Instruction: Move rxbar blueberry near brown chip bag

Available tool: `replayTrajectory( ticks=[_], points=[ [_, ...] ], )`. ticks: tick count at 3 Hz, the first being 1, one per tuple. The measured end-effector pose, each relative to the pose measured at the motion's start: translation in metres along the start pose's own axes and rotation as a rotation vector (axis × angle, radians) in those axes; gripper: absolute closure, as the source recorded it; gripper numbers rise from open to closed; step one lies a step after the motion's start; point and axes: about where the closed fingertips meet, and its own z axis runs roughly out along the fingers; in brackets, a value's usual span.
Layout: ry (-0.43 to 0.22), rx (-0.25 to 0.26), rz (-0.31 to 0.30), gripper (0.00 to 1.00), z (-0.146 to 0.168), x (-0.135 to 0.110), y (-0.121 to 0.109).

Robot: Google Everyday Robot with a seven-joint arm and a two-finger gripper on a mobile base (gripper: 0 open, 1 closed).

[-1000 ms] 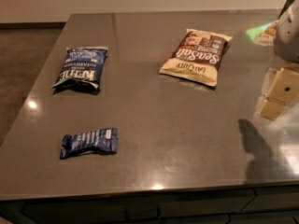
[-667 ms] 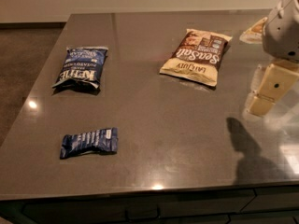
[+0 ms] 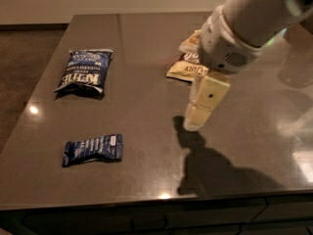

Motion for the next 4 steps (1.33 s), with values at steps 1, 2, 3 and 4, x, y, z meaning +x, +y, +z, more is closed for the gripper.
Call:
replayTrajectory(
  ticks=[1,2,3,4],
  points=[
    [-0.051,-0.047,-0.039,0.00,0.033,-0.028,0.005],
    [-0.076,-0.116,-0.090,0.00,0.073,-0.057,0.024],
    [-0.071,-0.226,-0.156,0.00,0.127,-0.084,0.064],
    [-0.056,-0.272,-0.174,0.00,0.158,-0.094,0.084]
  ],
)
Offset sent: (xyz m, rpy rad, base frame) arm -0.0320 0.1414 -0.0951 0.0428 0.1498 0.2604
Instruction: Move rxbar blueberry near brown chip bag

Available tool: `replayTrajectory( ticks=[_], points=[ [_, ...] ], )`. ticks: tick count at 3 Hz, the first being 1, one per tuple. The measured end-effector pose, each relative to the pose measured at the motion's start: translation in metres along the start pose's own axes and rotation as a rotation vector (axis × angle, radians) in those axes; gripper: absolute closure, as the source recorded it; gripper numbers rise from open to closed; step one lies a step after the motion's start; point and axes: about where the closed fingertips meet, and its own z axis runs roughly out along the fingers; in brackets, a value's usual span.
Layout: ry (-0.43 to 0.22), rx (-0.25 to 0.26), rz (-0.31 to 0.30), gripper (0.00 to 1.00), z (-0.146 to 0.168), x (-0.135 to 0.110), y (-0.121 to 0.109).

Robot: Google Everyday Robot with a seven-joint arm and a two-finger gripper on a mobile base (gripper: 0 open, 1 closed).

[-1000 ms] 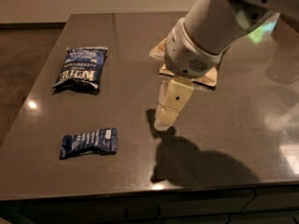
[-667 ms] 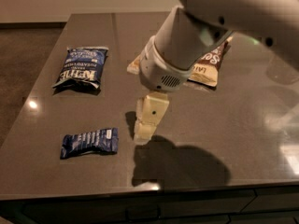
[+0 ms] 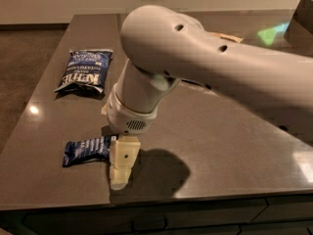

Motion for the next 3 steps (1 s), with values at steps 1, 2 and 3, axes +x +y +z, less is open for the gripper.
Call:
replayTrajectory(
  ticks=[1,2,3],
  points=[
    [0.003,-0.008,0.003,0.00,0.019,-0.014,-0.005],
    [0.013,0.006,0.019,0.02,0.028,-0.018,-0.022],
    [0.022,0.016,0.030,0.24,0.031,-0.017,-0.031]
  ],
)
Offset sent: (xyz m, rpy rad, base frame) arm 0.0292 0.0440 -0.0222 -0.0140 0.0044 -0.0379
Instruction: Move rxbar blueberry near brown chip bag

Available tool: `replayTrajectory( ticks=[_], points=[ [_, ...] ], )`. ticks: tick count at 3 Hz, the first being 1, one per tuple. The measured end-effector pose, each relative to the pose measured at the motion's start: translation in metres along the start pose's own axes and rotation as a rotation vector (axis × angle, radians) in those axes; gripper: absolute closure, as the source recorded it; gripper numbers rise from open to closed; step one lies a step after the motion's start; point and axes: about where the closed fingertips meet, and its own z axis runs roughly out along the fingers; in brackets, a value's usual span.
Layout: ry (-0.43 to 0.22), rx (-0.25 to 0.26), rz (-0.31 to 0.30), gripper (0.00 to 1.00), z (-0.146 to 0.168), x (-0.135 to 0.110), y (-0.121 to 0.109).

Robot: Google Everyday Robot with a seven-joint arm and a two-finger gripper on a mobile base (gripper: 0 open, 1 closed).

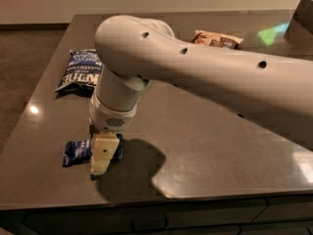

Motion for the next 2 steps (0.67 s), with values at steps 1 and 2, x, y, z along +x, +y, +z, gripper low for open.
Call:
replayTrajectory(
  ticks=[1,2],
  points=[
    [0.001,0.009,0.015,0.47,-0.004,0.005,-0.008],
    [-0.013,0.055,0.068,0.78,-0.030,0.022,-0.025]
  ],
)
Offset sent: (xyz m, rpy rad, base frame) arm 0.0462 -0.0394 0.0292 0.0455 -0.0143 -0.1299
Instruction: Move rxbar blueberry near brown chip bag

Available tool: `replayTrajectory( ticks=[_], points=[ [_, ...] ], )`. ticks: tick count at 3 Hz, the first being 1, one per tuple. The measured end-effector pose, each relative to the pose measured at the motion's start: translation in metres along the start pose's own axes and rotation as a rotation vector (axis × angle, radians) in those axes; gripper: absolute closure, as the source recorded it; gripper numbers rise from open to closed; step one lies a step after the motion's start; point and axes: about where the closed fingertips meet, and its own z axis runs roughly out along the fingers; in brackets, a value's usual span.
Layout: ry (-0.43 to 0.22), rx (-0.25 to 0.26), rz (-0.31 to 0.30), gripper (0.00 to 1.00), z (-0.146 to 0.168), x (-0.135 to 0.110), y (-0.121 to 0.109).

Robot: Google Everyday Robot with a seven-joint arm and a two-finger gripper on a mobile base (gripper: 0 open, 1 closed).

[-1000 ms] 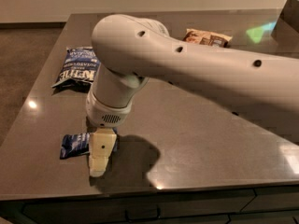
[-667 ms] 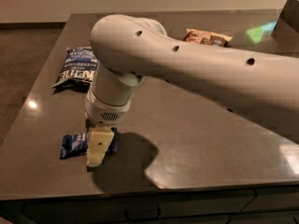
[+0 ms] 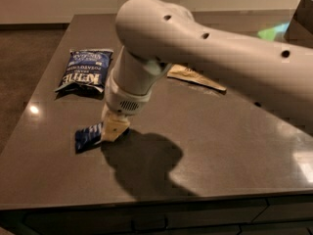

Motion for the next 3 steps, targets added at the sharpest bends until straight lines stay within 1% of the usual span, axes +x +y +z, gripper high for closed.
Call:
replayTrajectory(
  ticks=[1,2,3],
  points=[
    [-0.004,0.065,0.061,1.00,-0.033,0.023,-0.023],
    [0.032,0.187,0.155,1.00,-0.083,0.072,-0.055],
    [0.078,0.274,0.218,1.00,-0.117,0.113,-0.075]
  ],
)
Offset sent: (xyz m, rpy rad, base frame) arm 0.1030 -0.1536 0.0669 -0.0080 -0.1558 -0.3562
